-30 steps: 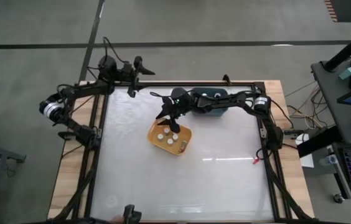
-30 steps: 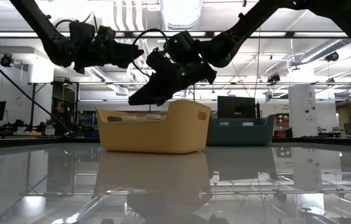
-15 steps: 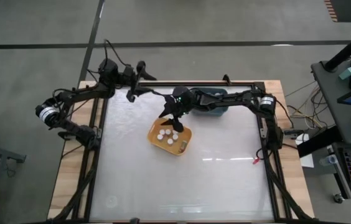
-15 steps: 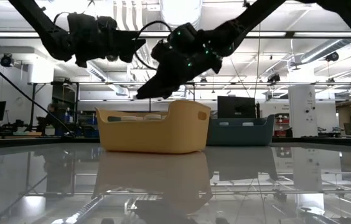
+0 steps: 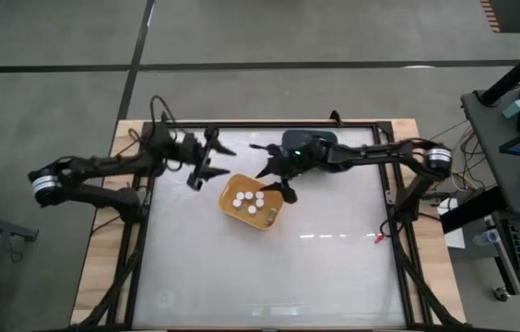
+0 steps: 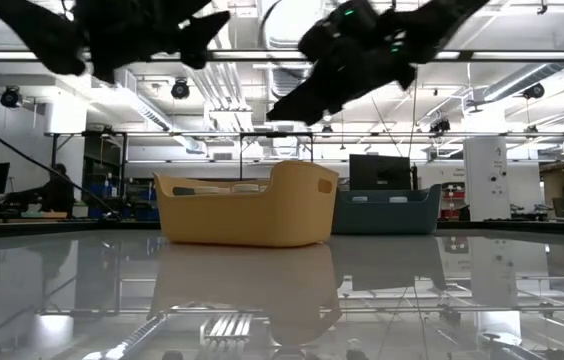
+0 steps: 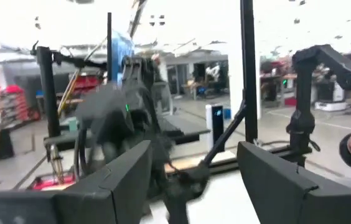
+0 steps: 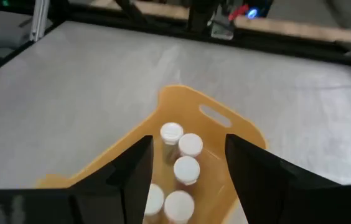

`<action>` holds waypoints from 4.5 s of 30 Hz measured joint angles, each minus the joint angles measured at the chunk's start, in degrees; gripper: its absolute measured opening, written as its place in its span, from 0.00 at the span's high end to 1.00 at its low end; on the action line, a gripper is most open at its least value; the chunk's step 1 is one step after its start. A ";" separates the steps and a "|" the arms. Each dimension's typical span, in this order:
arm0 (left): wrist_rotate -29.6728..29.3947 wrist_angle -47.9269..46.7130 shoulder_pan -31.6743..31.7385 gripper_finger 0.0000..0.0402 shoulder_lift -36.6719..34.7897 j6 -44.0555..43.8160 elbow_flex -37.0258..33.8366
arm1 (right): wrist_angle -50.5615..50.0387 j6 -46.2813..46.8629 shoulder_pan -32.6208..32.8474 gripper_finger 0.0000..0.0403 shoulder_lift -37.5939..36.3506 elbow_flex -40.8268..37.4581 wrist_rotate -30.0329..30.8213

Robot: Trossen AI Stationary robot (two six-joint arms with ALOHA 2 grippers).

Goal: Pick and place medicine bottles into bin by pill shape (circle, oval)
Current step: Return to Home Position

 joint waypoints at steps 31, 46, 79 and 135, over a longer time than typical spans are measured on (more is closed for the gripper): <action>-29.03 -39.25 -18.30 0.96 -54.16 10.81 -24.70 | 21.73 6.40 1.95 0.57 -56.40 -47.82 2.16; -29.03 -41.14 -18.30 1.00 -63.68 10.72 -30.67 | 21.73 10.75 1.95 0.57 -69.89 -56.27 1.82; -28.75 -40.48 -18.26 1.00 -60.99 11.22 -30.84 | 8.52 20.64 1.93 0.76 -88.84 -60.96 -1.25; -28.75 -40.50 -18.26 1.00 -60.64 11.16 -30.91 | 4.75 21.58 1.93 0.77 -87.57 -61.11 -1.14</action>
